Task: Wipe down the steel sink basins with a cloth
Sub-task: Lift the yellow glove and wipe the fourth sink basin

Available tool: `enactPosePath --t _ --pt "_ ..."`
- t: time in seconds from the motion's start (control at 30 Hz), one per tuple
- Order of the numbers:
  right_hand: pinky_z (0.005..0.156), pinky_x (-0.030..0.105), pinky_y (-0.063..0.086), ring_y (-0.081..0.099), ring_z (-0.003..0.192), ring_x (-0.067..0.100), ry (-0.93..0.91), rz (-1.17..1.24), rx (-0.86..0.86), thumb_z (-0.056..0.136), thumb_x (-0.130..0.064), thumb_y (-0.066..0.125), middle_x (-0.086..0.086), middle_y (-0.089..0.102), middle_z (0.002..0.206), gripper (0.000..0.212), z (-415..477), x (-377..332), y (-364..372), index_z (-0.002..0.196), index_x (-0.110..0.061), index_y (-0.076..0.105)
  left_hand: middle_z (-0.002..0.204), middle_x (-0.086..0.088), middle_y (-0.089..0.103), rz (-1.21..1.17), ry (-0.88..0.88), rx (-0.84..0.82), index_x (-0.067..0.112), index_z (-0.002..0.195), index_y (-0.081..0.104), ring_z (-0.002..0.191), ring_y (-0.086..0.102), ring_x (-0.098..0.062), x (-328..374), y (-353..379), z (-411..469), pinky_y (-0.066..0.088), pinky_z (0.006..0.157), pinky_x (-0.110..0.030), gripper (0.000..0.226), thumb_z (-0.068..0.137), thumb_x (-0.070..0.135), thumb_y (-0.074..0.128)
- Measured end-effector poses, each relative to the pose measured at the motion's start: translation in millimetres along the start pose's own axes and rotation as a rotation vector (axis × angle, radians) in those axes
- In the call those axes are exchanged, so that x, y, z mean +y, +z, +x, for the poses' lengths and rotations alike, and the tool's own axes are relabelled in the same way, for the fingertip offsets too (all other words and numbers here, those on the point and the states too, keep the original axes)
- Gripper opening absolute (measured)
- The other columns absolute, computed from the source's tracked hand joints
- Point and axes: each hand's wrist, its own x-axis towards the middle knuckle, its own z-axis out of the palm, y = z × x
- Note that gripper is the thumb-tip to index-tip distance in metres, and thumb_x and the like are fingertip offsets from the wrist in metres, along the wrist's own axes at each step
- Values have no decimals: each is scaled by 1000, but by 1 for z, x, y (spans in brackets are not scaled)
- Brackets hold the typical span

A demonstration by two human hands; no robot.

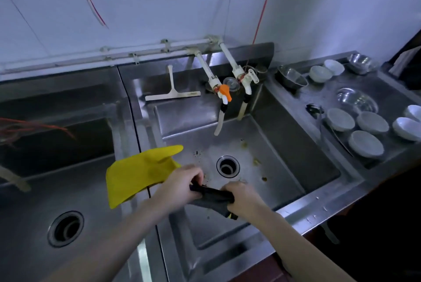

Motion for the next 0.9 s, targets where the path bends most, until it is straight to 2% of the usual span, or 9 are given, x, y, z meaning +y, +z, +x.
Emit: enactPosePath --t 0.07,0.17,0.27,0.33,0.43,0.57,0.67,0.77,0.9 --pt "80 34 55 62 95 20 -16 4 -49 77 -3 58 3 67 101 35 12 13 7 106 -20 67 75 10 54 7 -42 -24 28 71 45 70 51 -6 -9 13 7 43 61 -29 31 58 19 72" --pt "76 39 57 64 90 24 -55 54 -108 77 1 59 6 68 100 46 27 32 14 115 -25 58 78 12 52 57 -85 -91 32 73 42 74 51 -11 -19 31 15 45 64 -34 34 61 19 71" --pt "75 34 56 65 94 25 -94 116 -177 80 0 61 8 66 112 68 41 51 18 136 -34 43 93 8 53 101 -153 -168 29 88 45 89 52 -15 -23 53 22 45 76 -33 34 70 15 70" --pt "82 34 55 64 100 27 -147 83 -246 83 -1 59 10 66 116 59 52 63 20 135 -25 50 105 3 56 106 -256 -204 28 100 49 98 53 -17 -23 70 26 46 82 -35 34 75 15 66" --pt "78 33 53 63 97 29 -184 38 -385 84 1 54 17 67 109 32 68 81 29 113 -6 64 115 -5 56 84 -398 -287 20 111 55 105 54 -24 -24 97 33 45 84 -33 32 81 14 65" --pt "70 25 41 60 98 28 -201 -42 -569 87 -2 53 20 63 115 30 89 100 48 116 -6 61 119 -8 58 98 -519 -374 14 115 58 105 55 -25 -31 126 37 44 89 -34 35 82 14 69" --pt "82 27 43 55 113 31 -226 -102 -598 87 -2 52 16 56 130 50 104 107 62 135 -15 49 122 -9 59 156 -587 -389 16 119 56 110 57 -27 -34 138 38 46 92 -35 37 83 12 64" --pt "100 44 41 42 126 33 -273 -277 -475 88 -15 57 11 39 144 70 114 114 72 150 -28 26 121 -9 54 278 -607 -413 19 121 52 112 56 -31 -33 138 36 48 93 -42 37 86 9 56" --pt "104 46 38 33 133 33 -335 -319 -538 89 -19 58 7 31 150 66 116 110 83 148 -29 31 117 -8 56 564 -454 -383 19 118 56 114 52 -31 -34 118 28 46 95 -41 30 90 12 49"
